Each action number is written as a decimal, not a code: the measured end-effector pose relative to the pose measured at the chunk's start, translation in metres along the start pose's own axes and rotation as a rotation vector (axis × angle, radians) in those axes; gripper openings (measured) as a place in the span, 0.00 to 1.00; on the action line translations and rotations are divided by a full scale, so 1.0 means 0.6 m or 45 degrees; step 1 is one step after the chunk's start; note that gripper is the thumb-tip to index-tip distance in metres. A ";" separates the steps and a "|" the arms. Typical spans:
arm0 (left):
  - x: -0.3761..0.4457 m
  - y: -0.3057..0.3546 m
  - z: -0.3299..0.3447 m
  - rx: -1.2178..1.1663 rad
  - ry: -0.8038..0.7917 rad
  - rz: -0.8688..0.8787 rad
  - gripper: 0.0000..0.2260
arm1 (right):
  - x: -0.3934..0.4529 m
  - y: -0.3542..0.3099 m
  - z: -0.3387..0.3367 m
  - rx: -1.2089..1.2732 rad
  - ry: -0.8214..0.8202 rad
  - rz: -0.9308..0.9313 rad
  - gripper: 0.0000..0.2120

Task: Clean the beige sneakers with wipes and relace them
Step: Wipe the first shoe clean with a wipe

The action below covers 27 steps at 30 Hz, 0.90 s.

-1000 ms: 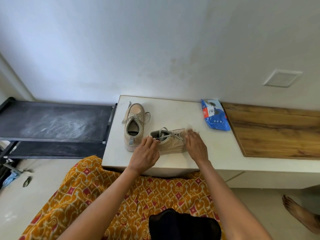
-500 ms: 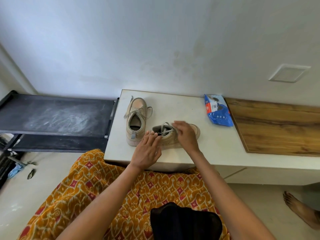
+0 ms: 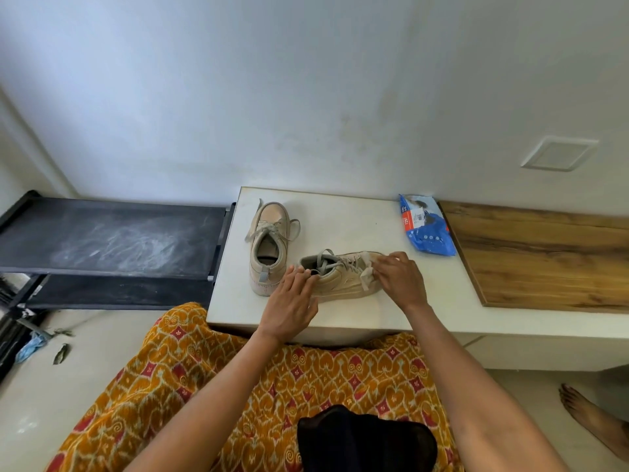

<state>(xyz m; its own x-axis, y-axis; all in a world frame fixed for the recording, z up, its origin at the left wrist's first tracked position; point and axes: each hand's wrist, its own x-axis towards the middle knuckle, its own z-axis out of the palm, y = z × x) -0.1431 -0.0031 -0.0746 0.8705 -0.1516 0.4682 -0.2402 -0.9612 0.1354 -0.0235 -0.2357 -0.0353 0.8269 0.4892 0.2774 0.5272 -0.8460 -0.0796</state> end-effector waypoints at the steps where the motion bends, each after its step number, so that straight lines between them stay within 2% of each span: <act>1: 0.001 0.000 0.000 0.004 0.003 -0.006 0.19 | 0.005 -0.005 -0.003 0.007 0.006 0.048 0.09; 4: 0.003 0.000 0.004 -0.014 0.012 -0.014 0.18 | 0.033 -0.044 -0.011 0.170 0.108 0.214 0.09; 5: 0.002 0.000 0.005 -0.020 0.021 -0.014 0.18 | 0.039 -0.062 -0.013 0.250 0.147 0.203 0.10; 7: 0.003 0.000 0.008 -0.015 0.039 -0.015 0.18 | 0.036 -0.091 -0.007 0.279 0.138 0.007 0.13; 9: 0.002 -0.001 0.011 -0.010 0.054 -0.003 0.17 | 0.017 -0.090 0.010 0.165 0.118 -0.155 0.18; 11: 0.003 0.000 0.012 0.001 0.067 0.005 0.17 | 0.005 -0.062 0.014 0.032 0.095 -0.128 0.21; 15: 0.003 0.001 0.013 0.010 0.077 0.009 0.17 | 0.000 -0.010 0.008 -0.286 0.035 -0.065 0.15; 19: 0.003 0.002 0.016 0.010 0.089 0.005 0.17 | 0.012 -0.024 0.000 -0.148 0.068 0.285 0.13; 23: 0.005 0.000 0.017 0.017 0.088 0.012 0.17 | 0.007 -0.041 0.022 0.040 -0.020 0.075 0.15; 27: 0.004 0.001 0.019 0.016 0.115 0.018 0.17 | -0.018 -0.020 0.031 -0.013 -0.067 0.147 0.22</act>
<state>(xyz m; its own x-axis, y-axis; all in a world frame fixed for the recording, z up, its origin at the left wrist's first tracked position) -0.1363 -0.0069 -0.0836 0.8246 -0.1442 0.5470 -0.2464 -0.9620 0.1177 -0.0351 -0.2268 -0.0553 0.8911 0.3988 0.2166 0.4263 -0.8992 -0.0985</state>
